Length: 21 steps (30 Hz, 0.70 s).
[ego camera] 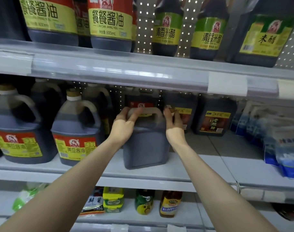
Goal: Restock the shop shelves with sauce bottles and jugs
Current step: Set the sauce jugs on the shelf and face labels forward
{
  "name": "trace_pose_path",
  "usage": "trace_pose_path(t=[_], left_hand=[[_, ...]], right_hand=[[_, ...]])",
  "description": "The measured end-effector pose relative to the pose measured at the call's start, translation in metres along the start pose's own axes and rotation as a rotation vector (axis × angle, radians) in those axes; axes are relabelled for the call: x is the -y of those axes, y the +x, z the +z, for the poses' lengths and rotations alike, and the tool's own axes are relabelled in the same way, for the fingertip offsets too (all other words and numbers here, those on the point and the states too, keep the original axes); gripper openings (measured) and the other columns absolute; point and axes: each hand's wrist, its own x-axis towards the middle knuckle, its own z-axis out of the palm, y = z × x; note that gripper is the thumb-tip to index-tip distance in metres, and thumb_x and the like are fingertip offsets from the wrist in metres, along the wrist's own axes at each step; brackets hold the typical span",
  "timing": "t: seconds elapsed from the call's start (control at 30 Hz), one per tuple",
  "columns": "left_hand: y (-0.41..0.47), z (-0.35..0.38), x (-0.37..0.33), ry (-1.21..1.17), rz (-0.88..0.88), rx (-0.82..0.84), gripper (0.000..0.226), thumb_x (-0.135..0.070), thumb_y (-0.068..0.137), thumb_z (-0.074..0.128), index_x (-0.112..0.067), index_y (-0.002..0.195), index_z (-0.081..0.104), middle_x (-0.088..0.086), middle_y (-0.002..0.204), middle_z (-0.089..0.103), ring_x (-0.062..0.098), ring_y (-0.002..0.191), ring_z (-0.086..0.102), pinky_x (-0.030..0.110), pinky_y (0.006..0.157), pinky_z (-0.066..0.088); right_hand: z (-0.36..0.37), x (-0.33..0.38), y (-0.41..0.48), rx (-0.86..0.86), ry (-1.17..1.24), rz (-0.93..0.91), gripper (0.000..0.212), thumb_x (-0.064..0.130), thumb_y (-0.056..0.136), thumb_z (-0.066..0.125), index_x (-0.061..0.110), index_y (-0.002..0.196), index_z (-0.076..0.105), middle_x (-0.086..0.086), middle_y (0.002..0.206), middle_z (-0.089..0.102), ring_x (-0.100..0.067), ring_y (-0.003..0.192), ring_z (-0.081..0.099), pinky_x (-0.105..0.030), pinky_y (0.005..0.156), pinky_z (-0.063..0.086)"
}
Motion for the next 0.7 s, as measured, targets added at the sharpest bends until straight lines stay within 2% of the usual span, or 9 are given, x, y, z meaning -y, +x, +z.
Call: trace_pose_path(t=[0.07, 0.13, 0.2, 0.23, 0.3, 0.4, 0.5, 0.6, 0.7], left_hand=[[-0.006, 0.000, 0.003, -0.042, -0.073, 0.010, 0.034, -0.046, 0.096, 0.047, -0.020, 0.116, 0.054, -0.009, 0.091, 0.061, 0.004, 0.089, 0.058, 0.025, 0.088, 0.038], [-0.009, -0.001, 0.009, -0.083, -0.172, 0.043, 0.053, -0.062, 0.093, 0.037, -0.023, 0.127, 0.048, -0.009, 0.102, 0.061, 0.003, 0.095, 0.055, 0.026, 0.096, 0.034], [-0.009, -0.007, 0.015, -0.147, -0.318, 0.072, 0.096, -0.090, 0.068, 0.036, -0.024, 0.138, 0.046, -0.005, 0.127, 0.058, 0.015, 0.117, 0.053, 0.037, 0.108, 0.035], [-0.008, -0.010, 0.020, -0.176, -0.373, 0.086, 0.107, -0.096, 0.057, 0.037, -0.027, 0.138, 0.048, -0.002, 0.132, 0.058, 0.019, 0.120, 0.052, 0.044, 0.108, 0.037], [-0.009, -0.015, 0.025, -0.220, -0.410, 0.133, 0.102, -0.094, 0.058, 0.040, -0.028, 0.134, 0.053, 0.001, 0.133, 0.059, 0.022, 0.122, 0.053, 0.047, 0.109, 0.037], [-0.015, -0.019, 0.026, -0.207, -0.409, 0.195, 0.103, -0.095, 0.057, 0.039, -0.032, 0.138, 0.048, 0.000, 0.141, 0.052, 0.022, 0.130, 0.045, 0.049, 0.113, 0.029], [-0.024, -0.023, 0.022, -0.191, -0.372, 0.217, 0.082, -0.083, 0.077, 0.034, -0.032, 0.140, 0.044, 0.000, 0.145, 0.047, 0.022, 0.133, 0.042, 0.051, 0.114, 0.028], [-0.037, -0.026, 0.019, -0.186, -0.323, 0.184, 0.064, -0.065, 0.090, 0.039, -0.025, 0.140, 0.039, -0.001, 0.143, 0.046, 0.020, 0.131, 0.043, 0.048, 0.112, 0.032], [-0.049, -0.029, 0.026, -0.168, -0.249, 0.173, 0.042, -0.053, 0.094, 0.044, -0.030, 0.129, 0.043, -0.005, 0.131, 0.053, 0.015, 0.124, 0.049, 0.043, 0.108, 0.039]], right_hand=[[0.002, -0.008, -0.014, 0.009, -0.053, 0.040, 0.052, 0.043, 0.101, 0.035, 0.020, 0.148, 0.029, -0.002, 0.136, 0.049, -0.025, 0.129, 0.043, -0.018, 0.087, 0.027], [0.005, -0.017, -0.032, 0.012, -0.063, 0.068, 0.064, 0.048, 0.100, 0.032, 0.024, 0.154, 0.008, 0.002, 0.158, 0.023, -0.020, 0.145, 0.022, -0.021, 0.104, 0.020], [0.010, -0.022, -0.054, 0.029, -0.044, 0.118, 0.069, 0.052, 0.099, 0.030, 0.026, 0.154, -0.001, 0.007, 0.162, 0.001, -0.013, 0.148, 0.005, -0.028, 0.115, 0.008], [0.013, -0.021, -0.064, 0.048, -0.030, 0.149, 0.068, 0.053, 0.098, 0.029, 0.028, 0.153, -0.003, 0.008, 0.161, -0.005, -0.011, 0.148, 0.000, -0.031, 0.117, 0.005], [0.020, -0.014, -0.083, 0.104, 0.018, 0.172, 0.063, 0.052, 0.099, 0.026, 0.034, 0.152, -0.003, 0.010, 0.160, -0.013, -0.010, 0.148, -0.003, -0.032, 0.117, 0.004], [0.035, -0.001, -0.096, 0.167, 0.092, 0.183, 0.059, 0.050, 0.100, 0.024, 0.038, 0.151, -0.003, 0.010, 0.159, -0.020, -0.011, 0.148, -0.004, -0.031, 0.116, 0.007], [0.047, 0.003, -0.092, 0.157, 0.080, 0.215, 0.062, 0.051, 0.100, 0.026, 0.037, 0.151, -0.005, 0.008, 0.158, -0.022, -0.016, 0.149, -0.002, -0.037, 0.117, 0.010], [0.049, -0.003, -0.083, 0.141, 0.116, 0.223, 0.065, 0.058, 0.096, 0.031, 0.042, 0.151, 0.000, 0.010, 0.161, -0.013, -0.020, 0.149, 0.003, -0.048, 0.119, 0.015], [0.048, -0.012, -0.071, 0.157, 0.122, 0.234, 0.068, 0.065, 0.092, 0.036, 0.045, 0.150, 0.007, 0.009, 0.162, 0.006, -0.022, 0.148, 0.012, -0.055, 0.116, 0.020]])
